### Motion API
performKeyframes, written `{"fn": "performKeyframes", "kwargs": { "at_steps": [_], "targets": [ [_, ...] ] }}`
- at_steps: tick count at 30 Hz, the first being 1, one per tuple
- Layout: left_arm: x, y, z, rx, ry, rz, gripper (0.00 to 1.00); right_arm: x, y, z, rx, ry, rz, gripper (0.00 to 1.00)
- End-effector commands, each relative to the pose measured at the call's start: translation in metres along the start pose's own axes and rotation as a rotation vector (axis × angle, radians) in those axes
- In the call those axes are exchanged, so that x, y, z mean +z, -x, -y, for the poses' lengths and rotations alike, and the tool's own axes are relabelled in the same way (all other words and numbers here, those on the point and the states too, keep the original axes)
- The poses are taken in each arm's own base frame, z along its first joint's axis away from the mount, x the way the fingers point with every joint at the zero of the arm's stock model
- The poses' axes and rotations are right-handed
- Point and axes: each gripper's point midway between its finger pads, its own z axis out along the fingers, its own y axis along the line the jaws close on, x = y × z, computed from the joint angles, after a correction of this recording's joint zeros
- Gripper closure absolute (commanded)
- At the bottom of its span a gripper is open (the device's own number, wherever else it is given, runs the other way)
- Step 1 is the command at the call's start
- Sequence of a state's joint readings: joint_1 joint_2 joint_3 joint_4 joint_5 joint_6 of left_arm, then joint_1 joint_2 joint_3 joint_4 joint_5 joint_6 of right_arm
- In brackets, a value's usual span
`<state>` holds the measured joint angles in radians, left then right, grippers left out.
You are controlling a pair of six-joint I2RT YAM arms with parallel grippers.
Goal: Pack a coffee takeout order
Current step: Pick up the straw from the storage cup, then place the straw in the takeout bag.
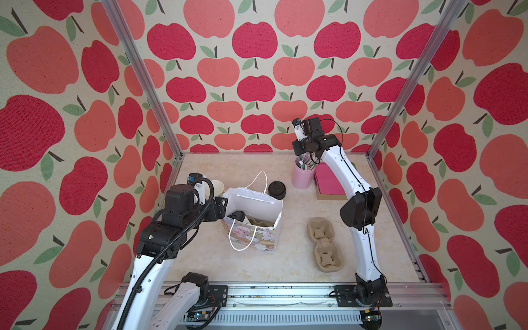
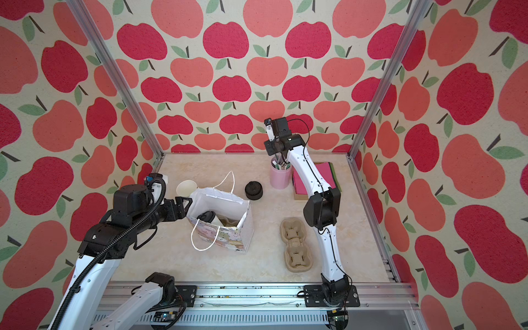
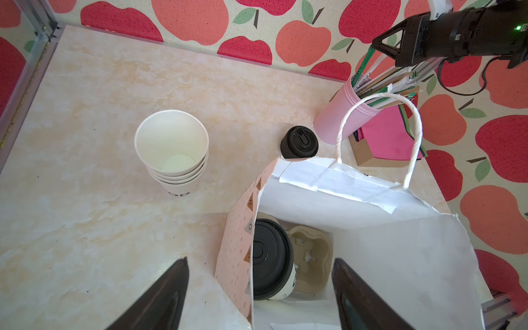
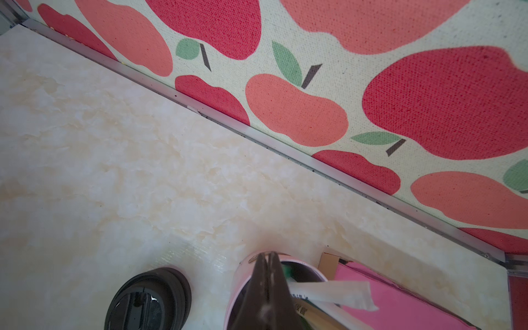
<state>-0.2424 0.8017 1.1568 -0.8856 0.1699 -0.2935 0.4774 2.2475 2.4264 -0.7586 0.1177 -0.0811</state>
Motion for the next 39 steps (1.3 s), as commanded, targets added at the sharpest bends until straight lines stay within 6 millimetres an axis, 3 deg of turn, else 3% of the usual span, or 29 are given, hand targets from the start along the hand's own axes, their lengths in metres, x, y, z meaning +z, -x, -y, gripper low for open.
{"fn": "performKeyframes", "kwargs": {
  "at_steps": [1,19,28,39],
  "targets": [
    [-0.002,-0.003,-0.001,-0.011,-0.001,0.0,0.19,-0.074,0.056,0.001,0.006,0.007,0.19,1.0],
    [-0.006,-0.002,-0.001,-0.016,-0.002,0.011,0.18,-0.24,0.111,-0.019,0.027,0.103,0.459,1.0],
    [-0.007,0.0,-0.001,-0.018,-0.001,0.02,0.18,-0.333,0.127,-0.058,0.019,0.253,0.629,1.0],
    [-0.006,0.004,-0.002,-0.026,0.013,0.029,0.17,-0.404,0.116,-0.121,-0.005,0.473,0.712,1.0]
  ]
}}
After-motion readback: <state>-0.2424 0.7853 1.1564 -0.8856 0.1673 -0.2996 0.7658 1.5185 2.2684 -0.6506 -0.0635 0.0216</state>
